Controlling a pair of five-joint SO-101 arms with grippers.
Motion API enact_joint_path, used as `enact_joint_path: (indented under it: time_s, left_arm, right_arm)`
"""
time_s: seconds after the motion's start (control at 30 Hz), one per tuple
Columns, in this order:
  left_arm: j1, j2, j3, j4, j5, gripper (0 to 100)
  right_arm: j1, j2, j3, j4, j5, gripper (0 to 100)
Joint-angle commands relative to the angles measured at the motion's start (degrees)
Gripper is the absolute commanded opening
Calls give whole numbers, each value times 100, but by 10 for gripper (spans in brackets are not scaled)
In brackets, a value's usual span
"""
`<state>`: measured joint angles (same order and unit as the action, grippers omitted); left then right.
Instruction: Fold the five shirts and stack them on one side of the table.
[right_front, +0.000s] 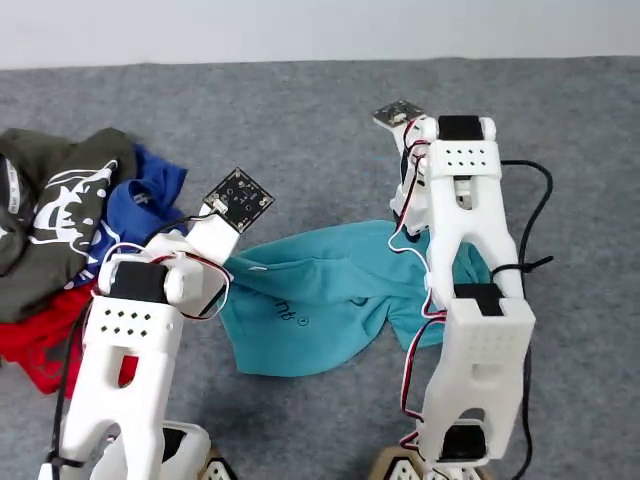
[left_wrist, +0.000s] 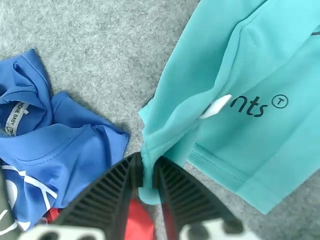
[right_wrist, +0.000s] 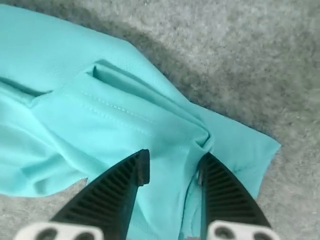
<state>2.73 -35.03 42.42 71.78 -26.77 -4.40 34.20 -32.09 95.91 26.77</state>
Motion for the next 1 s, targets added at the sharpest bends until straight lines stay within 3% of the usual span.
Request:
enact_joint_path:
  time_s: [0.0,0.2,0.97]
  left_arm:
    - [18,-97,-22,-62,0,2]
    - [18,-97,4,-62,0,2]
    - [26,-105,171,-105,0,2]
  right_arm:
    - [57,13,-53,-127,-79,161]
    - [101,92,-62,-303,-62,110]
    - [391,110,-44,-629,-35,86]
